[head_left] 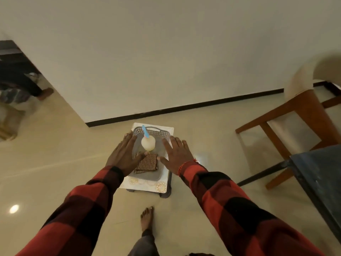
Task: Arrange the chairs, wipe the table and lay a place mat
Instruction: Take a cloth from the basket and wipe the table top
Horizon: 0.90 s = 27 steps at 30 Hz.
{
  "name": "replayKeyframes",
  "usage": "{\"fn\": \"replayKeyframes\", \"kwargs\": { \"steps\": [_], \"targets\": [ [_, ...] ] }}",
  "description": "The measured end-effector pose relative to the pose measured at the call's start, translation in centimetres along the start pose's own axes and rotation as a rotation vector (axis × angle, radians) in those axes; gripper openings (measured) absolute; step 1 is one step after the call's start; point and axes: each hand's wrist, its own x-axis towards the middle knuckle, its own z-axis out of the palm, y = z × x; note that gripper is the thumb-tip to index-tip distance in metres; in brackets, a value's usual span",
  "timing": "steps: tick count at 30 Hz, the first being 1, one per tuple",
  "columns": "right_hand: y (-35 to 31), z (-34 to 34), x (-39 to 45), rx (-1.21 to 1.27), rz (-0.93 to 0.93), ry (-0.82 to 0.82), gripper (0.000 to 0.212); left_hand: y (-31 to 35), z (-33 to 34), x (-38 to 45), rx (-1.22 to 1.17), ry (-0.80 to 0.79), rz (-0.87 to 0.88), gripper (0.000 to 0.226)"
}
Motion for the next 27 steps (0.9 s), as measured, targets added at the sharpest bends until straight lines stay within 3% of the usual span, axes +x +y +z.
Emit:
{"fn": "replayKeyframes", "kwargs": {
  "steps": [8, 18, 27],
  "targets": [
    [-2.4, 8.1, 8.8, 0.099, 0.178, -0.15, 0.074, -9.2, 4.8, 9.8, -0.058, -0.198, 0.052, 0.08],
    [-3.3, 20.8, 15.2, 0.285, 0.317, -0.303, 0.075, -15.7, 15.1, 13.8, -0.068, -0.374, 0.002, 0.076],
    [-2.0, 27.2, 19.7, 0.462, 0.584, -0.334, 0.075, -19.5, 23.0, 15.6, -0.269, -0.406, -0.324, 0.05]
  ]
}}
